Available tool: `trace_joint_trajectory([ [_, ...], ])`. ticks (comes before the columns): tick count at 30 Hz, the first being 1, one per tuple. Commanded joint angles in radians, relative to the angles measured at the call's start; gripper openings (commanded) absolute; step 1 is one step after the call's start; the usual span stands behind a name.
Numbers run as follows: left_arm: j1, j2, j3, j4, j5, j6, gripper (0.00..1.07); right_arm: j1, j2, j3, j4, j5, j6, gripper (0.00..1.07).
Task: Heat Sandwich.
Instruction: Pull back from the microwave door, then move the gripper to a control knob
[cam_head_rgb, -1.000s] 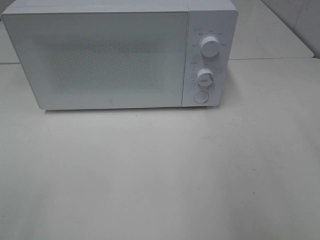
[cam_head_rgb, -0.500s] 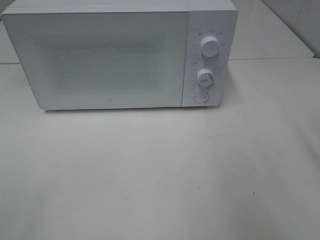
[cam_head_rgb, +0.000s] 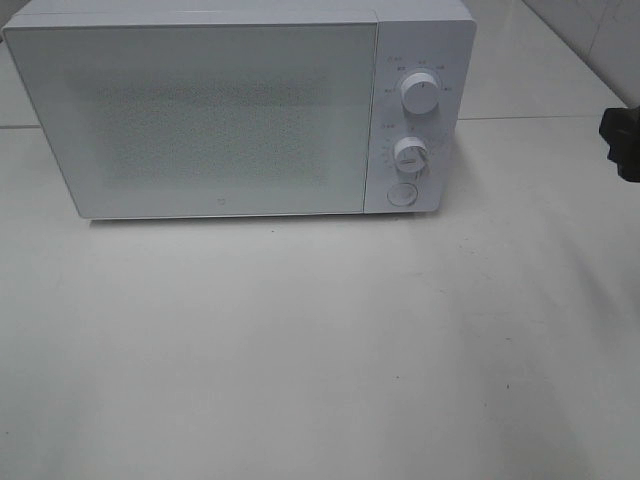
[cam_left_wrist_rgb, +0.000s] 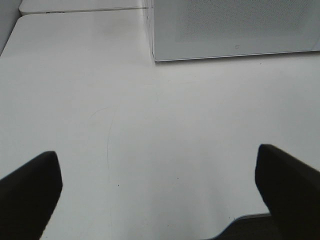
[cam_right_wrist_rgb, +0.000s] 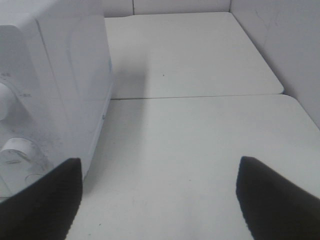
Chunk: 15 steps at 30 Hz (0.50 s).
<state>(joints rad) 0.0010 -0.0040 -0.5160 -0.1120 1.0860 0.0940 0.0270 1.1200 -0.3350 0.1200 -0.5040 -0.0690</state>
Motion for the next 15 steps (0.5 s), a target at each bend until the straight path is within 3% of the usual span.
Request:
trace_joint_trajectory([
  [1,-0.001,-0.023,-0.001,-0.003,-0.01,-0.006,0.98,0.003,0.03,0.024,0.114,-0.112,-0.078,0.76],
  [6,-0.001,-0.023,-0.001,-0.003,-0.01,-0.006,0.98,0.081,0.069,0.059,0.223,-0.224,-0.134,0.76],
  [15,-0.001,-0.017,-0.001,-0.003,-0.01,-0.006,0.98,0.329,0.187,0.08,0.465,-0.42,-0.282,0.76],
])
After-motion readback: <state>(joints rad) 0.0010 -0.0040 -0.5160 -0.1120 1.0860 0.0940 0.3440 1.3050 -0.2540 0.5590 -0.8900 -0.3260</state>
